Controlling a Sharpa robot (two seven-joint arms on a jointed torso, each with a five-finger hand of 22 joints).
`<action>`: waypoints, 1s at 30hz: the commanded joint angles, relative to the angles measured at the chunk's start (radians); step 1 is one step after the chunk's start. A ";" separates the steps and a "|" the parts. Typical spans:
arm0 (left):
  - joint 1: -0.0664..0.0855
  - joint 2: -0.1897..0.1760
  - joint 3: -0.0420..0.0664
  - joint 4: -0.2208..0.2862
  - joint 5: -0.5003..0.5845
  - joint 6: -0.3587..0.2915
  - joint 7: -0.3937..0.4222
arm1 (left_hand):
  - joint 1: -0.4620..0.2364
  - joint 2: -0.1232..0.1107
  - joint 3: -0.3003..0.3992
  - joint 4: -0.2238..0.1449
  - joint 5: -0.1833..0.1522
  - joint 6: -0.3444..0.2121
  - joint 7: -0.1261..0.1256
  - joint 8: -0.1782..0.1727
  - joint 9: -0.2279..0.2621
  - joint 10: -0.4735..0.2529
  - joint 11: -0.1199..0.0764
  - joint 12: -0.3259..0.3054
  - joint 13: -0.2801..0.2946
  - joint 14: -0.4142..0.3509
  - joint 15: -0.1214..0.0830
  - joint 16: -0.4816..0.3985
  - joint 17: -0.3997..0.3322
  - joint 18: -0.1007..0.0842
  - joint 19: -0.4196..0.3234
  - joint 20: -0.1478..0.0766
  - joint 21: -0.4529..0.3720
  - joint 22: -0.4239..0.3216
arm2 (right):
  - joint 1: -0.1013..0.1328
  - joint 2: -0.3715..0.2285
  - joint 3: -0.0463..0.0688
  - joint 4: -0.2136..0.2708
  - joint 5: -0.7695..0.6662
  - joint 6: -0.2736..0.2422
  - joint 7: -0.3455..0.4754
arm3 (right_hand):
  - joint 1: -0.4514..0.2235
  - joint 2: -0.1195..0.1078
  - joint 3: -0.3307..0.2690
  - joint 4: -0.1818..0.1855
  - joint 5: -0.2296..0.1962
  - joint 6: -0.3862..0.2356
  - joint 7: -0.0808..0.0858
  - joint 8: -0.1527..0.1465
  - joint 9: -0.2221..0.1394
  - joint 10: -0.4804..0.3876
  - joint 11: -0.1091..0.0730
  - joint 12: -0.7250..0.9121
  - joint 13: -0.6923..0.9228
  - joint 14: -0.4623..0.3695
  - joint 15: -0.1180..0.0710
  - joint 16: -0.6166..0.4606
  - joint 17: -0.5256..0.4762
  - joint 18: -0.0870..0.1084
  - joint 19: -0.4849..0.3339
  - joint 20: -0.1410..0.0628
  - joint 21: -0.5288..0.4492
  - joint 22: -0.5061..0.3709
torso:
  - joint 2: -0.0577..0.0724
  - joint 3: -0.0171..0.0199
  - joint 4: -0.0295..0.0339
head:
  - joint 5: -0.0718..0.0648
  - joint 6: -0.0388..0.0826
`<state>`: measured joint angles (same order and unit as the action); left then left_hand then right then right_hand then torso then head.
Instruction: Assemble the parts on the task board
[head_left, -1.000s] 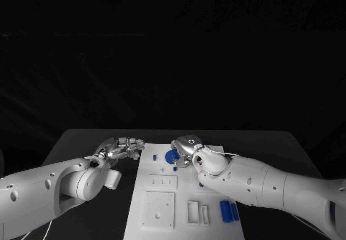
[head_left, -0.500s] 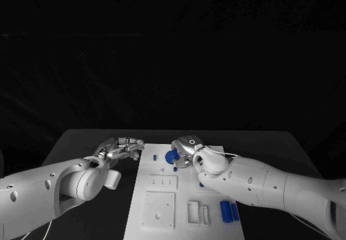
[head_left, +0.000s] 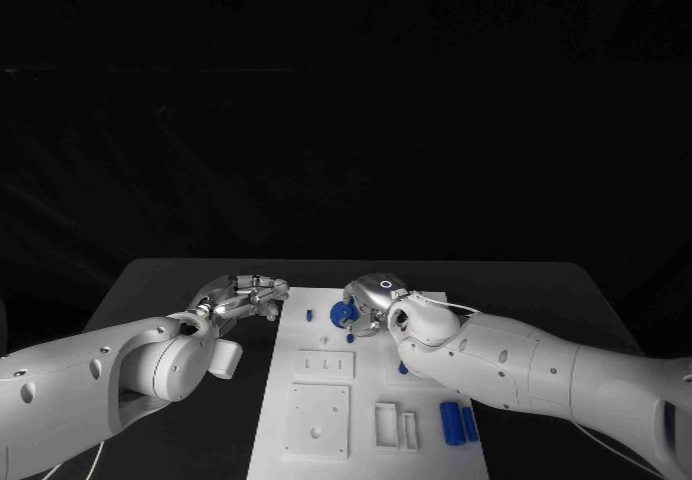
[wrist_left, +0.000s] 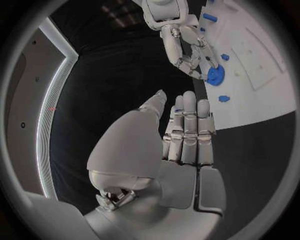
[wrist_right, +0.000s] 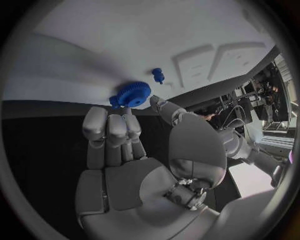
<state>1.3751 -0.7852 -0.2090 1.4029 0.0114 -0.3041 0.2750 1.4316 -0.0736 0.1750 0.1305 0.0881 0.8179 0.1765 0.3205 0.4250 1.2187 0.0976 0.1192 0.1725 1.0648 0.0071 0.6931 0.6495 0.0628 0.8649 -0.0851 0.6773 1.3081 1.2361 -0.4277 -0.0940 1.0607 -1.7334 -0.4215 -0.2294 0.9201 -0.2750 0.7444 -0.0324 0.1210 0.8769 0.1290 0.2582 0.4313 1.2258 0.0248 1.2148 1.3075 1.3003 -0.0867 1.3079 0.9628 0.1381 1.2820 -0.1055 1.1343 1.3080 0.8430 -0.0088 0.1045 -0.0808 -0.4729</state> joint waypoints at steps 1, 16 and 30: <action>0.001 0.002 0.001 0.002 0.002 0.008 0.005 | 0.010 -0.002 0.000 0.005 -0.004 0.007 -0.001 -0.003 0.001 0.003 0.003 -0.007 0.002 -0.004 0.000 0.002 -0.001 0.015 -0.003 -0.006 0.006 0.006 | -0.003 -0.003 -0.002 -0.003 0.014 0.043 0.006 | -0.010 0.000 0.001 0.006 0.004 -0.002 0.004 0.004 0.000 0.000 -0.006 0.006 0.004 0.001 -0.004 -0.007 0.002 0.124 -0.004 -0.007 -0.006 0.014 | 0.000 0.0006 0.0002 | -0.001 -0.001; 0.001 -0.001 0.001 0.004 0.002 0.006 0.005 | 0.011 -0.003 -0.001 0.006 -0.003 0.007 -0.001 -0.004 0.001 0.003 0.003 -0.008 0.002 -0.004 0.000 0.002 -0.001 0.016 -0.003 -0.006 0.006 0.005 | -0.003 -0.020 -0.002 0.003 0.005 0.053 -0.009 | -0.008 -0.013 0.000 -0.011 0.016 -0.008 0.009 0.003 -0.001 -0.005 0.000 0.006 0.003 0.000 0.001 -0.008 0.005 0.124 -0.005 -0.012 -0.004 0.016 | 0.000 0.0009 -0.0006 | -0.003 0.000; 0.001 -0.008 0.001 0.003 0.002 0.004 0.008 | 0.012 -0.003 -0.001 0.006 -0.003 0.007 -0.001 -0.004 0.001 0.004 0.003 -0.008 0.003 -0.004 0.000 0.002 -0.002 0.016 -0.004 -0.006 0.006 0.005 | 0.000 -0.127 0.018 0.091 0.229 -0.143 0.168 | 0.004 -0.010 -0.002 -0.030 0.022 -0.010 0.014 0.003 -0.001 -0.014 0.004 0.001 -0.002 -0.001 0.005 -0.010 0.008 0.124 -0.006 -0.017 -0.005 0.015 | -0.001 0.0010 -0.0017 | -0.004 0.004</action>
<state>1.3751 -0.7934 -0.2091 1.4045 0.0114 -0.3043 0.2746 1.4356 -0.0776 0.1750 0.1305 0.0880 0.8179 0.1765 0.3206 0.4250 1.2169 0.0958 0.1158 0.1741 1.0648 0.0071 0.6931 0.6488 0.0632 0.8634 -0.0835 0.6773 1.3077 1.2331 -0.5472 -0.0788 1.1435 -1.6373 -0.4748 -0.1730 0.9137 -0.2844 0.7428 -0.0598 0.1434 0.8681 0.1367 0.2583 0.4313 1.2193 0.0278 1.2188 1.3072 1.3003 -0.0867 1.3042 0.9693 0.1380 1.2789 -0.1130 1.1343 1.3080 0.8432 -0.0078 0.1038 -0.0839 -0.4705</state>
